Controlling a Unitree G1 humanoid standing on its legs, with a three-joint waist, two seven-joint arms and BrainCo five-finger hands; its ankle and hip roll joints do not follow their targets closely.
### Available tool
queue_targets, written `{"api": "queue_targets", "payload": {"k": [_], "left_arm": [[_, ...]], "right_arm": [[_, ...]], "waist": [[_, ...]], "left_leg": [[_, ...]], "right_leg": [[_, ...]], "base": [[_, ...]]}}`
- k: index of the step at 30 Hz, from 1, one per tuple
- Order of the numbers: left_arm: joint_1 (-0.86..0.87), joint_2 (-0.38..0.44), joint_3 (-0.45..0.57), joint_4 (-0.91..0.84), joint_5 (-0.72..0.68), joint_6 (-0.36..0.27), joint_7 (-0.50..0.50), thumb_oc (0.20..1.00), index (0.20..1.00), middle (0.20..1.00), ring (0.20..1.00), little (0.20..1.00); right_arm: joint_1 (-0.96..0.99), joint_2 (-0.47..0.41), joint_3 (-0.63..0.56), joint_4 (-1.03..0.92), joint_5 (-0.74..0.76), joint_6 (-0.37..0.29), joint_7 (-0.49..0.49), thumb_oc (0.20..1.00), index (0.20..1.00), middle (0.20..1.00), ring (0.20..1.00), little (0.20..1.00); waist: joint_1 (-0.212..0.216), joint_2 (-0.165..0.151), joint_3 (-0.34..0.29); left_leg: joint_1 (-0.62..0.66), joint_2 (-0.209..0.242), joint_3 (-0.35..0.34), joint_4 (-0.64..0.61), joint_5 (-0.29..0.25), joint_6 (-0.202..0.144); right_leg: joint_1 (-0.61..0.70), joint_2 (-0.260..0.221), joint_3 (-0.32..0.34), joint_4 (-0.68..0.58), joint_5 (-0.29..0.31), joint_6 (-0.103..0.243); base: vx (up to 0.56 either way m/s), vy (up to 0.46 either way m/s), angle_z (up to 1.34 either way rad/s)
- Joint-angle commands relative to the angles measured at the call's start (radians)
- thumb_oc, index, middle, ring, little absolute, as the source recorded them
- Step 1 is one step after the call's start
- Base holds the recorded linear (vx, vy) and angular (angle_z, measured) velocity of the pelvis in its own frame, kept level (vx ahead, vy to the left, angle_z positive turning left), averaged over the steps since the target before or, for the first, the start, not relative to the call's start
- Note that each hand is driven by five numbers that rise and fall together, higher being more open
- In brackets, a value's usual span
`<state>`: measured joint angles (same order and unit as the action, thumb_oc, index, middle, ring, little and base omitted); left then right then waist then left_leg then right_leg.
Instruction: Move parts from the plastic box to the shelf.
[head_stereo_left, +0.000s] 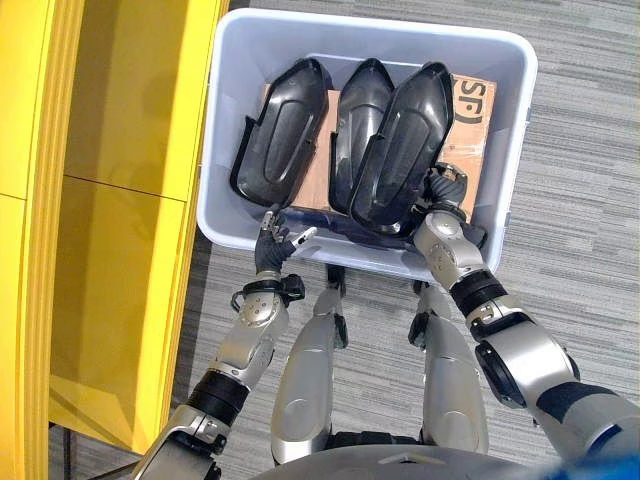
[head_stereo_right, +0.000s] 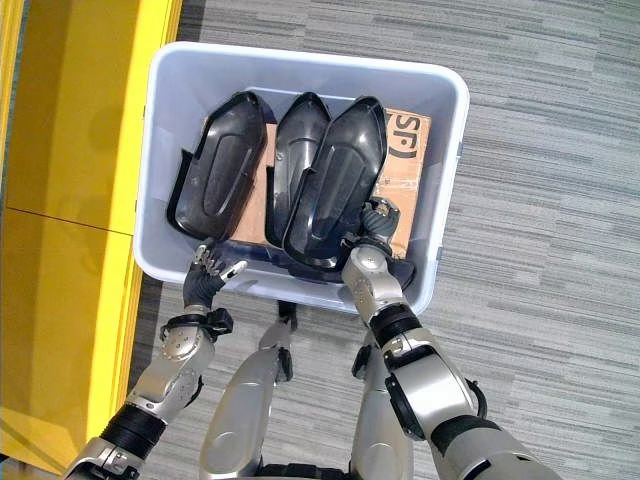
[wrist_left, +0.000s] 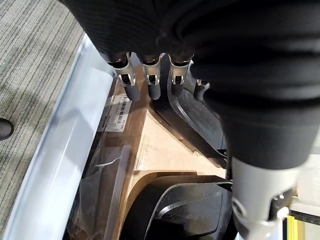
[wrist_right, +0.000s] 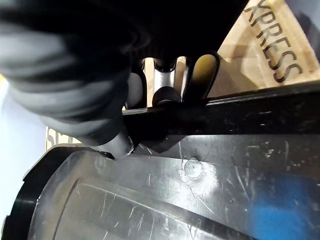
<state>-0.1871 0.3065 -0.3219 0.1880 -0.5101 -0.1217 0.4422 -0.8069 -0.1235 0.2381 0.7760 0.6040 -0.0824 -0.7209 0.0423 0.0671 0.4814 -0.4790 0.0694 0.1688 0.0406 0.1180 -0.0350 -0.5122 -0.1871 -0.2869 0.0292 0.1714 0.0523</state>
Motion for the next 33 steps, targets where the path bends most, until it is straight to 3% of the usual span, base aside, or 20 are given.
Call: {"api": "queue_targets", "payload": {"k": [1, 6, 20, 33], "left_arm": [[0.024, 0.048, -0.008, -0.052, -0.006, -0.016, 0.016, 1.000, 1.000, 1.000, 1.000, 1.000], [0.021, 0.049, -0.004, -0.045, -0.014, -0.012, 0.016, 1.000, 1.000, 1.000, 1.000, 1.000], [0.074, 0.045, 0.041, -0.067, -0.030, 0.019, 0.008, 1.000, 1.000, 1.000, 1.000, 1.000], [0.174, 0.041, 0.084, -0.082, -0.025, 0.050, -0.032, 1.000, 1.000, 1.000, 1.000, 1.000]], "right_arm": [[-0.015, -0.048, -0.043, 0.050, 0.029, 0.000, 0.000, 0.200, 0.200, 0.200, 0.200, 0.200], [0.002, -0.042, -0.041, -0.038, 0.069, -0.034, 0.001, 0.200, 0.200, 0.200, 0.200, 0.200], [0.242, -0.072, 0.037, -0.581, 0.074, -0.096, 0.119, 0.200, 0.200, 0.200, 0.200, 0.200], [0.449, -0.097, 0.074, -0.805, 0.098, -0.095, 0.238, 0.200, 0.200, 0.200, 0.200, 0.200]], "waist": [[0.022, -0.003, 0.011], [0.018, -0.008, 0.010], [-0.015, -0.038, -0.017], [-0.024, -0.061, -0.064]], "left_leg": [[-0.024, -0.029, 0.026, 0.100, -0.115, -0.012], [-0.023, -0.029, 0.028, 0.103, -0.116, -0.011], [0.028, -0.024, 0.035, 0.080, -0.102, -0.012], [0.141, -0.007, 0.030, 0.031, -0.078, -0.019]], "right_leg": [[0.041, -0.058, 0.027, 0.117, -0.102, 0.096], [0.041, -0.058, 0.029, 0.117, -0.100, 0.096], [0.083, -0.048, 0.033, 0.095, -0.089, 0.095], [0.176, -0.030, 0.030, 0.080, -0.100, 0.091]], "base": [[0.00, 0.000, 0.00], [0.00, 0.000, 0.00], [0.00, -0.003, -0.01], [0.01, -0.040, -0.04]]}}
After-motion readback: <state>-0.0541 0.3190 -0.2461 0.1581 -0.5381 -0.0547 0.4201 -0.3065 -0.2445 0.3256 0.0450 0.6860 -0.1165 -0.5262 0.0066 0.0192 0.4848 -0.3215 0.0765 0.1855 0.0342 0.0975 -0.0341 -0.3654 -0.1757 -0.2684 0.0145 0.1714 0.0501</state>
